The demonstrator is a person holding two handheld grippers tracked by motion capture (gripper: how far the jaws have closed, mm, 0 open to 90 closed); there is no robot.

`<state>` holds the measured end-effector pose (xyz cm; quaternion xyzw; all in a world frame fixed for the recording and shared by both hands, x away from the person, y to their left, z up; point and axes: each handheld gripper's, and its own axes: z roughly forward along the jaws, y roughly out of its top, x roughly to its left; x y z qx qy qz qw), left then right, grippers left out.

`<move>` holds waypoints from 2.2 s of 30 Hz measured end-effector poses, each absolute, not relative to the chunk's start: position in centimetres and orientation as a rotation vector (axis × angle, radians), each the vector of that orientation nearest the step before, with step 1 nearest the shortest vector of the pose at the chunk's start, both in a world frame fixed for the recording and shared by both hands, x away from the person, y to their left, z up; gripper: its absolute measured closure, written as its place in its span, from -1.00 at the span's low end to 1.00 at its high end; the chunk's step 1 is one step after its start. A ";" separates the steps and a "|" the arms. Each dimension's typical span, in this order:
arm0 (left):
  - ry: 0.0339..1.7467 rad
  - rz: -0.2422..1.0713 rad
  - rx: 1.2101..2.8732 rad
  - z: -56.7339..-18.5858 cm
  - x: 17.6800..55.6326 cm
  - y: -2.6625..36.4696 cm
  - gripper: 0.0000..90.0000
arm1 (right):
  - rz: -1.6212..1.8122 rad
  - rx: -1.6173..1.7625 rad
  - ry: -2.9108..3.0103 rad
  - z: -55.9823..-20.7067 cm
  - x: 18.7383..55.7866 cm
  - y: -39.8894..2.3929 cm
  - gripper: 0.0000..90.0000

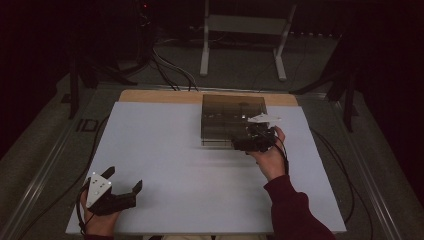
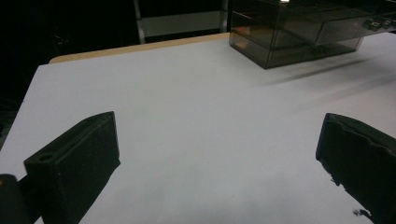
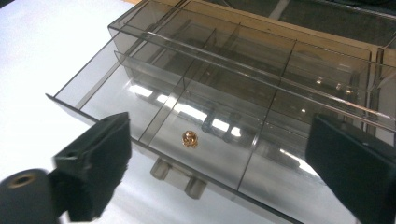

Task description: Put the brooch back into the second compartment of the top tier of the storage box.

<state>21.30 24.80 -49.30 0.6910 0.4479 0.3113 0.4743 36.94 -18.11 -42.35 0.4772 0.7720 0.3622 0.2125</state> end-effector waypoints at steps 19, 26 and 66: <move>1.098 0.755 1.694 -49.3 21.3 24.7 -0.99 | 1.050 1.269 2.114 -42.3 33.6 -20.0 -1.00; 1.097 0.753 1.698 -49.3 21.3 24.7 -0.99 | 1.053 1.243 2.104 -42.6 32.2 -20.7 -1.00; 1.104 0.728 1.651 -48.8 22.0 24.9 -0.99 | 1.204 1.164 1.955 -48.0 25.1 -26.7 -1.00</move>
